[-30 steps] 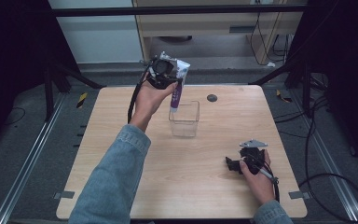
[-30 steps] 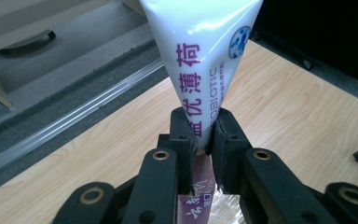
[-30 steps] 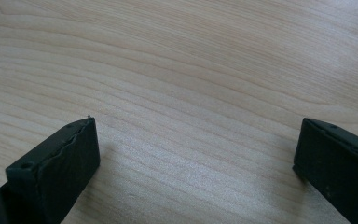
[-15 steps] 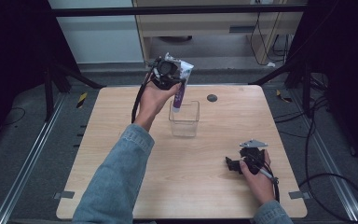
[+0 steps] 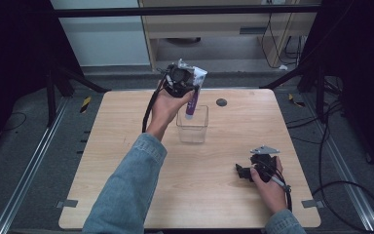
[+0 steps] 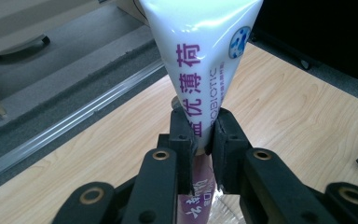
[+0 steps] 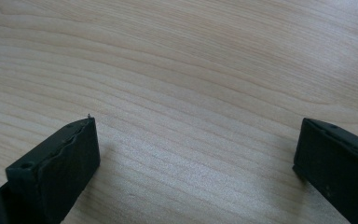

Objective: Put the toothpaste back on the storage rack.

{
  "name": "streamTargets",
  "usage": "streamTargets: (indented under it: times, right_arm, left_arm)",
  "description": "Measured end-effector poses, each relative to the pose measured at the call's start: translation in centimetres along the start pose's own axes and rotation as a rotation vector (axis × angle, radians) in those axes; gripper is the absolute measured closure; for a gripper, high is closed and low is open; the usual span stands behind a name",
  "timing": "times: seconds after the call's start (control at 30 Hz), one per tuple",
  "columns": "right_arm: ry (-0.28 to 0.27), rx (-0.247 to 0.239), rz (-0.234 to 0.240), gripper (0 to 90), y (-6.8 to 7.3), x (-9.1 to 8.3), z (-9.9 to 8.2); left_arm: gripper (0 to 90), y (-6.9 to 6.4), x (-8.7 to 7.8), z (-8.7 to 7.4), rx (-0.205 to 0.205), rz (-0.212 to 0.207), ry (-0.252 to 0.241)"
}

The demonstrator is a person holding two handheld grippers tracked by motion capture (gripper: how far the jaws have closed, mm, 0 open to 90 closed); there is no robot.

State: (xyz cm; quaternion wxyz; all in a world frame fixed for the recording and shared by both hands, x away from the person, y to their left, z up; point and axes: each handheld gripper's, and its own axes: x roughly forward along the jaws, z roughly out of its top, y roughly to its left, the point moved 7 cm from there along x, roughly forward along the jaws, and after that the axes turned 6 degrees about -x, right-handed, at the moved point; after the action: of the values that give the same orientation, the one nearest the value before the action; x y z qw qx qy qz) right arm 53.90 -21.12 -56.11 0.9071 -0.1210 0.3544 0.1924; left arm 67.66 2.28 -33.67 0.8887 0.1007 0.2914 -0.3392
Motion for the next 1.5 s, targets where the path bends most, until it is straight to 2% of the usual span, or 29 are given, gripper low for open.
streamTargets:
  times: [0.07, 0.47, 0.6, 0.7, 0.97, 1.13, 1.5]
  right_arm:
    - [0.0, 0.0, 0.0, 0.4, 0.0, 0.0, 0.0]
    - [0.0, -0.002, 0.0, 0.4, 0.0, 0.0, 0.0]
    - [-0.001, 0.0, 0.001, 0.3, 0.0, 0.0, 0.0]
    - [-0.001, -0.001, 0.001, 0.4, 0.0, 0.0, 0.0]
    - [-0.002, 0.001, 0.001, 0.4, 0.0, 0.0, 0.0]
    - [-0.001, 0.002, 0.002, 0.4, 0.0, 0.0, 0.0]
    - [0.001, 0.002, 0.001, 0.4, 0.0, 0.0, 0.0]
  left_arm:
    - [79.3, -0.1, 0.2, -0.3, 0.012, 0.007, 0.012]
    - [79.2, -0.2, 1.4, -2.2, 0.001, -0.012, 0.027]
    - [79.2, -0.4, 1.7, -2.8, 0.015, -0.013, 0.038]
    - [79.2, -0.5, 2.0, -3.2, 0.01, -0.016, 0.045]
    - [79.2, -0.6, 2.1, -4.0, 0.026, -0.019, 0.052]
    - [79.2, -0.5, 2.3, -4.6, 0.018, -0.017, 0.057]
    - [79.1, -0.1, 2.7, -6.1, 0.022, -0.014, 0.095]
